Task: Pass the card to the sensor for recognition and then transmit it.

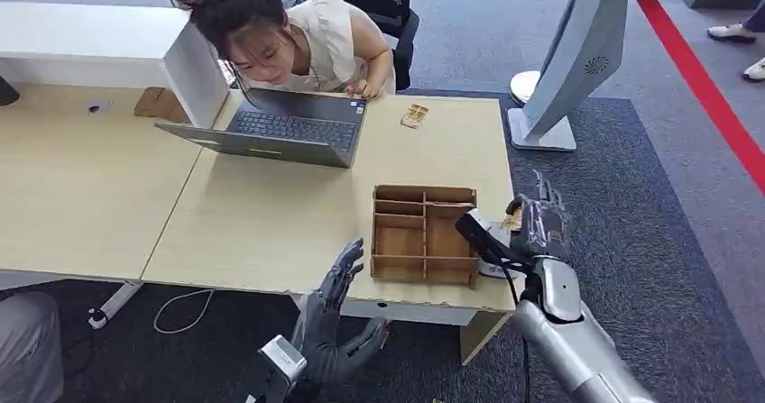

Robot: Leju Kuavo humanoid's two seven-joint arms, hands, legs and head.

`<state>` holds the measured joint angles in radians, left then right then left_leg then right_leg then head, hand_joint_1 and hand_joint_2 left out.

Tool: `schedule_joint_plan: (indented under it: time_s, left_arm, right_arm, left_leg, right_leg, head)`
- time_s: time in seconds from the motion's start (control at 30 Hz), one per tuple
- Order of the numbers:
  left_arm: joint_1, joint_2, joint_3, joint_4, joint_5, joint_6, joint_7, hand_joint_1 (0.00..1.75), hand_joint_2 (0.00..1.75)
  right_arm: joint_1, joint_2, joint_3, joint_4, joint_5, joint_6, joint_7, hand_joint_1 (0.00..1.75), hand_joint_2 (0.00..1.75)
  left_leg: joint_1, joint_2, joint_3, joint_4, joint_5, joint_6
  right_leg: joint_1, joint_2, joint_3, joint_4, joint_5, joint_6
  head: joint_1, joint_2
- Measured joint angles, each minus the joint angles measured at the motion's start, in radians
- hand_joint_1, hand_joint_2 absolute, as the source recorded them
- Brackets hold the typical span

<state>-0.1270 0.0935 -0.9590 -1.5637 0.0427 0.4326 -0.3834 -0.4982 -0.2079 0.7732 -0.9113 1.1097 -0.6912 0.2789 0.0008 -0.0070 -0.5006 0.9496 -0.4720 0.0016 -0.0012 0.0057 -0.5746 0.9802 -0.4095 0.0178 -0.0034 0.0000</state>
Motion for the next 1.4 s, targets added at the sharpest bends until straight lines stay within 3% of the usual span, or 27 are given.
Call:
schedule_joint_plan:
  time_s: [0.4, 0.9, 1.4]
  left_arm:
    - [0.015, 0.010, 0.008, -0.017, -0.002, 0.054, -0.004, 0.00, 1.75]
    - [0.031, 0.016, 0.017, -0.036, -0.009, 0.103, 0.002, 0.00, 1.75]
    - [0.036, 0.022, 0.018, -0.042, -0.002, 0.122, 0.002, 0.00, 1.75]
  right_arm:
    - [0.001, 0.010, -0.006, 0.045, -0.049, 0.000, -0.052, 1.75, 1.75]
    - [-0.018, 0.110, 0.007, 0.192, -0.079, 0.001, -0.148, 1.75, 1.75]
    - [-0.044, 0.153, 0.011, 0.282, -0.111, -0.002, -0.187, 1.75, 1.75]
  left_leg:
    - [0.000, 0.000, 0.000, 0.000, 0.000, 0.000]
    - [0.000, 0.000, 0.000, 0.000, 0.000, 0.000]
    - [0.000, 0.000, 0.000, 0.000, 0.000, 0.000]
  right_leg:
    - [0.000, 0.000, 0.000, 0.000, 0.000, 0.000]
    - [0.000, 0.000, 0.000, 0.000, 0.000, 0.000]
    - [0.000, 0.000, 0.000, 0.000, 0.000, 0.000]
  head:
    - [0.000, 0.000]
    - [0.000, 0.000]
    - [0.000, 0.000]
